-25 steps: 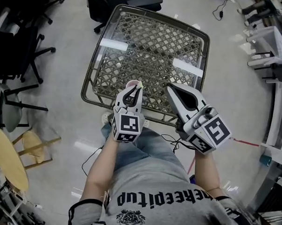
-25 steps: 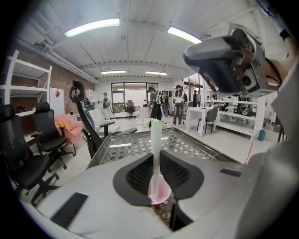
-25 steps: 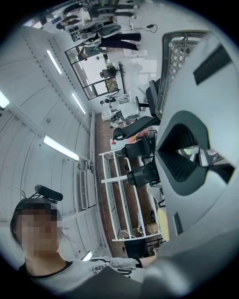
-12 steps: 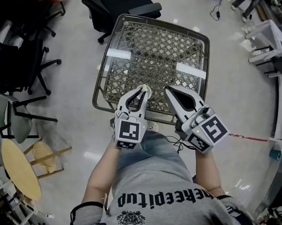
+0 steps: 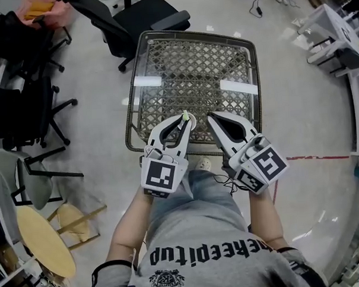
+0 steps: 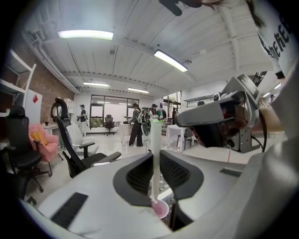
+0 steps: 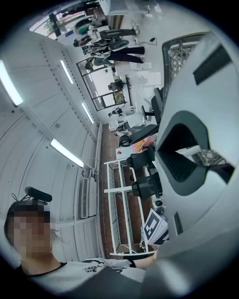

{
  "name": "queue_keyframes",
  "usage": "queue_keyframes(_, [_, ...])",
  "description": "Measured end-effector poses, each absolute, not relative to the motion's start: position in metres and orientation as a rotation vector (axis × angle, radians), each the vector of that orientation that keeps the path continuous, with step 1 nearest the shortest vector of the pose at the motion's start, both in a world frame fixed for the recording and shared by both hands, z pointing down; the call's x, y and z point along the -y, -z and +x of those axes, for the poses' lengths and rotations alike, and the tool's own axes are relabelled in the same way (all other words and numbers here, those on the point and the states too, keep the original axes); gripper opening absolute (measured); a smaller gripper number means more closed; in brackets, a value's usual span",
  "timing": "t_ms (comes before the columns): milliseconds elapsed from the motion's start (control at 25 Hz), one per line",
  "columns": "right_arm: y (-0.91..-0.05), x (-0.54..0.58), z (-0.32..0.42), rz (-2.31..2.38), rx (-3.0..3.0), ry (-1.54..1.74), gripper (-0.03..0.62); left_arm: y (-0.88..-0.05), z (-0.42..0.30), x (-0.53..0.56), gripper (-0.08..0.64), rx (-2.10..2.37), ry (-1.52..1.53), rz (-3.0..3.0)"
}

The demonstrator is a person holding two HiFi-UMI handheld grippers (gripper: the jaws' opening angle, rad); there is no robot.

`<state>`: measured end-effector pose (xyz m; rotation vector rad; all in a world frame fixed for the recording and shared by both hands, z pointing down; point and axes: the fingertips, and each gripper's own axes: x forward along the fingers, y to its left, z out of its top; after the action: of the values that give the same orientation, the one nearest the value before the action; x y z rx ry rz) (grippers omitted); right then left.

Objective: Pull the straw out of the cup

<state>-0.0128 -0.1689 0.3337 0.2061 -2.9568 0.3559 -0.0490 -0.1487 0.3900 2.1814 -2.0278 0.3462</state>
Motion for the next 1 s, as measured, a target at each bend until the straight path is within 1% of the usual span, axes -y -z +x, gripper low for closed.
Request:
queue_keyframes(240, [-0.327,0.161,-0.012,0.299,2.957,-0.347,0.012,-0.37,-0.047,0.142,0.071,1.926,-0.247,2.238])
queue_keyframes(1000, [-0.321,0.124,-0.016,0.566,2.967,-0.312,0.012,-0.332,-0.048,0.109,0.071,1.701,-0.194,2.483])
